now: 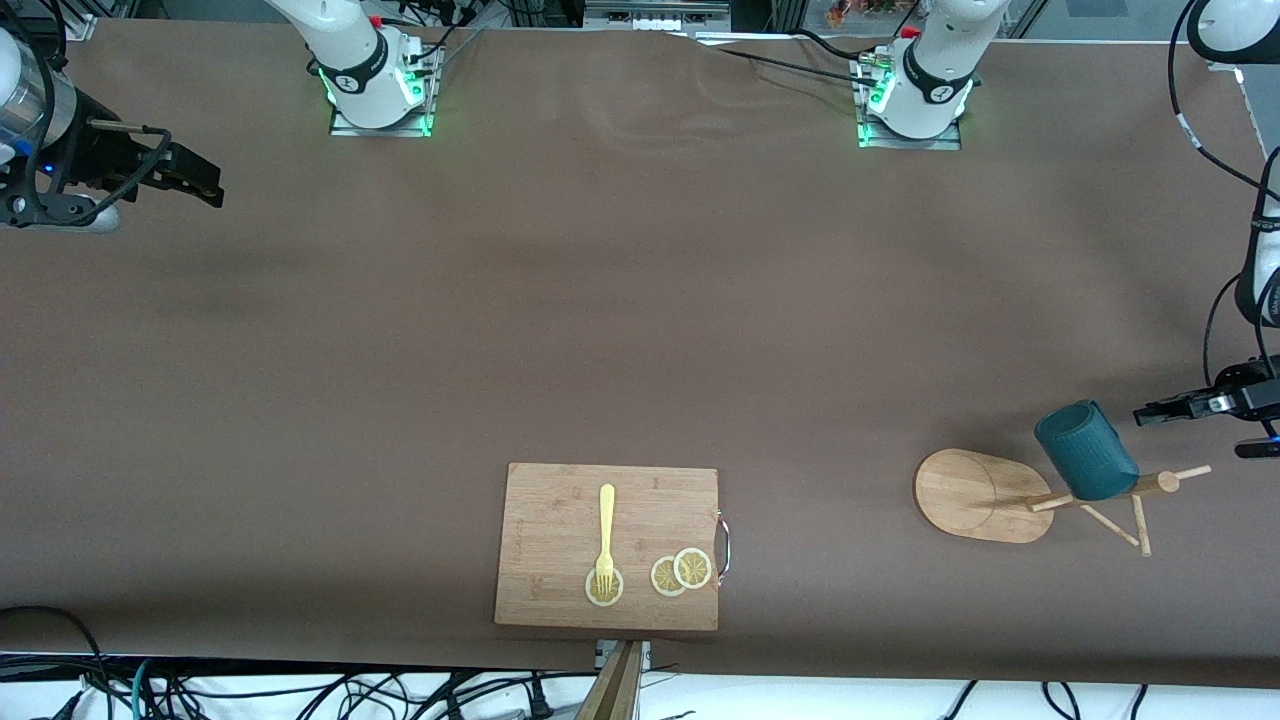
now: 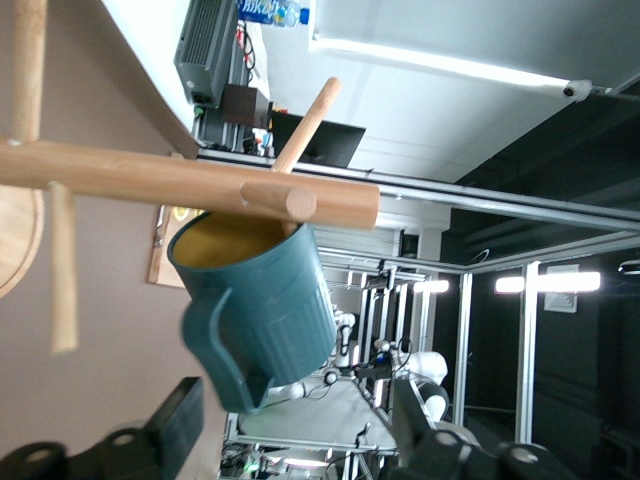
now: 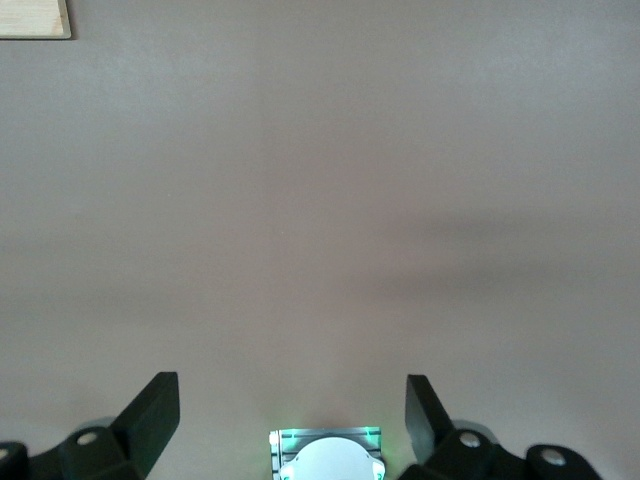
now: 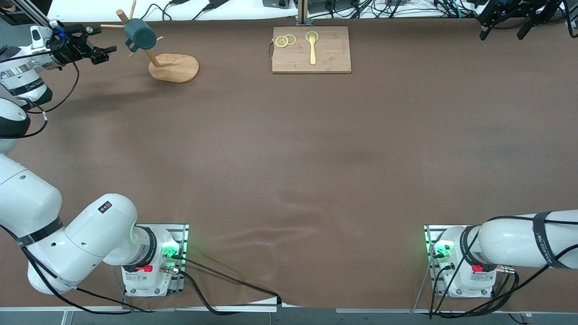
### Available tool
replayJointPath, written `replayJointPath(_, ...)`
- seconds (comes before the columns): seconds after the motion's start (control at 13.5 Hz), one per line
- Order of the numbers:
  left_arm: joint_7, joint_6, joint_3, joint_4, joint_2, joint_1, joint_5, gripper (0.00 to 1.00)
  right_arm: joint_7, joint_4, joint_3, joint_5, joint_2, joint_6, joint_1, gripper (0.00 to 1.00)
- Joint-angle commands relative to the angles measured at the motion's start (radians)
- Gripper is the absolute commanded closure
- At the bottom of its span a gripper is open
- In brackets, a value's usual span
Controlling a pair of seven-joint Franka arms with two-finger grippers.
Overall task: Pass cup and hang on rack
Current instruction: 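Hang the mug on a rack peg and open the left gripper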
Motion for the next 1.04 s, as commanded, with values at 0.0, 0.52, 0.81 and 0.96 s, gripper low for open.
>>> replayJointPath(0.0, -0.018, -0.086, 0.024, 0.08, 0.004, -0.002, 0.1, 0.0, 0.001, 0.018, 0.006, 0.005, 0.003, -0.017, -0.004, 0.0)
replayJointPath(0.52, -0.008, -0.217, -0.017, 0.219, -0.146, -0.086, 0.595, 0.0, 0.001, 0.018, 0.006, 0.005, 0.003, -0.012, -0.004, 0.0)
replayJointPath(0.81, 0.002, -0.208, -0.038, 0.214, -0.322, -0.27, 0.896, 0.0, 0.001, 0.018, 0.006, 0.005, 0.003, -0.008, -0.004, 0.0)
replayJointPath(0.96, -0.006, -0.206, -0.038, 0.216, -0.388, -0.391, 1.011, 0.0, 0.001, 0.018, 0.006, 0.005, 0.003, -0.008, -0.004, 0.0)
